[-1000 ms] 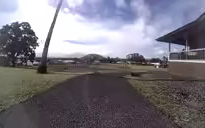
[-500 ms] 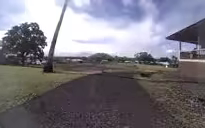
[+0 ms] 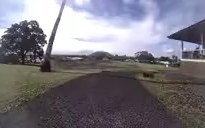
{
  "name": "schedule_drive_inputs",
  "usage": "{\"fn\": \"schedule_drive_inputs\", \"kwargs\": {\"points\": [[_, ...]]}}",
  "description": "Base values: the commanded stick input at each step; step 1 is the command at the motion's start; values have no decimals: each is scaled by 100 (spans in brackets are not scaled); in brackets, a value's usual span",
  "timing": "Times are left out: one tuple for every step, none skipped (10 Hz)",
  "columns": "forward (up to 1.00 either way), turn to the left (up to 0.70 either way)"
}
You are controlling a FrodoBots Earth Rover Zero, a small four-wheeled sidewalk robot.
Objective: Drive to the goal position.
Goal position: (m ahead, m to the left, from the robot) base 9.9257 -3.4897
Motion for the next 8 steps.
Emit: {"fn": "schedule_drive_inputs", "kwargs": {"points": [[50, 0], [50, 0], [50, 0], [50, 0], [50, 0], [50, 0], [50, 0], [50, 0]]}}
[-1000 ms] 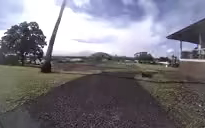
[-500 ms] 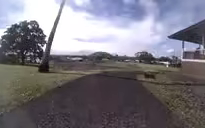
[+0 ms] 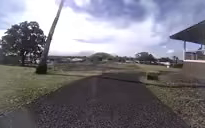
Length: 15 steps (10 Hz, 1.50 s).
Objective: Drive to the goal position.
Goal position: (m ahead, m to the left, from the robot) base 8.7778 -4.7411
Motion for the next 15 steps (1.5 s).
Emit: {"fn": "schedule_drive_inputs", "kwargs": {"points": [[50, 0], [50, 0], [50, 0], [50, 0], [50, 0], [50, 0], [50, 0], [50, 0], [50, 0], [50, 0], [50, 0], [50, 0], [50, -7], [50, -14], [50, -21]]}}
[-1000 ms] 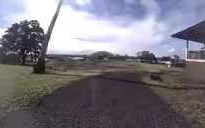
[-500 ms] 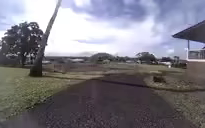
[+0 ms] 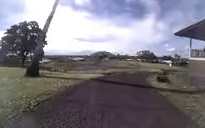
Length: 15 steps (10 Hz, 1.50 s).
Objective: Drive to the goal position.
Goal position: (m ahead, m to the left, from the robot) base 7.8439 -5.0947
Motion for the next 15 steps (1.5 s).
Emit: {"fn": "schedule_drive_inputs", "kwargs": {"points": [[50, -29], [50, -36], [50, -43], [50, -50], [50, -50], [50, -50], [50, -50], [50, -50], [50, -46], [50, -30], [50, -14], [50, 0], [50, 0], [50, 0], [50, 0]]}}
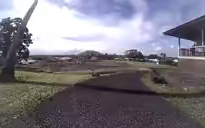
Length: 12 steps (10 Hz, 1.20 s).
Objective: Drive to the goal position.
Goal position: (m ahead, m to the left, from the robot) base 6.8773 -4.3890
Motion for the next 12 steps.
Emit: {"fn": "schedule_drive_inputs", "kwargs": {"points": [[50, 0], [50, 0], [50, 0], [50, 0], [50, 0], [50, 0], [50, 0], [50, 0], [50, 0], [50, 0], [50, 0], [50, 0]]}}
